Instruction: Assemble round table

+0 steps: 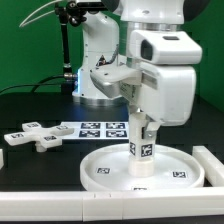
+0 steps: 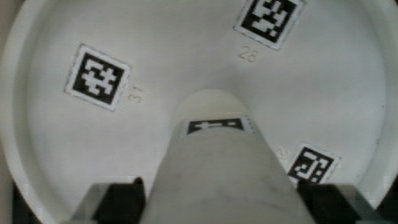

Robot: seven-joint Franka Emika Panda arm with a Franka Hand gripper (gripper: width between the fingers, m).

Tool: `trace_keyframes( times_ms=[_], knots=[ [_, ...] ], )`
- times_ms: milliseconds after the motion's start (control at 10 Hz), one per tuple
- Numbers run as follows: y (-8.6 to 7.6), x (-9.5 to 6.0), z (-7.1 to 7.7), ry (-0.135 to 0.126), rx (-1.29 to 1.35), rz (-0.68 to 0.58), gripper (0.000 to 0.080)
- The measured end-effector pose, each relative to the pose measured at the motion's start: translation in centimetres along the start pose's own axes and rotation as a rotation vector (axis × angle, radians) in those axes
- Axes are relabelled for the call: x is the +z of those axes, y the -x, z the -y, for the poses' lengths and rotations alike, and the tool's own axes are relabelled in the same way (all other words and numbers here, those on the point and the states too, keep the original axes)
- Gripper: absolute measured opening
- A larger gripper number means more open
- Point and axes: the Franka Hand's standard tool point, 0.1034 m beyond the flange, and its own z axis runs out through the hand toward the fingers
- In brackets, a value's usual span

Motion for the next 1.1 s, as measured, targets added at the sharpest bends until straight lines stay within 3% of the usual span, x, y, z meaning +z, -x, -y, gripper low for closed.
trace_keyframes(
  times_ms=[800, 1100],
  knots=[
    [-0.17, 0.08, 0.09, 0.001, 0.573, -0.020, 0.0407],
    [-0.11, 0.14, 0.17, -0.022, 0.901, -0.056, 0.0408]
  ],
)
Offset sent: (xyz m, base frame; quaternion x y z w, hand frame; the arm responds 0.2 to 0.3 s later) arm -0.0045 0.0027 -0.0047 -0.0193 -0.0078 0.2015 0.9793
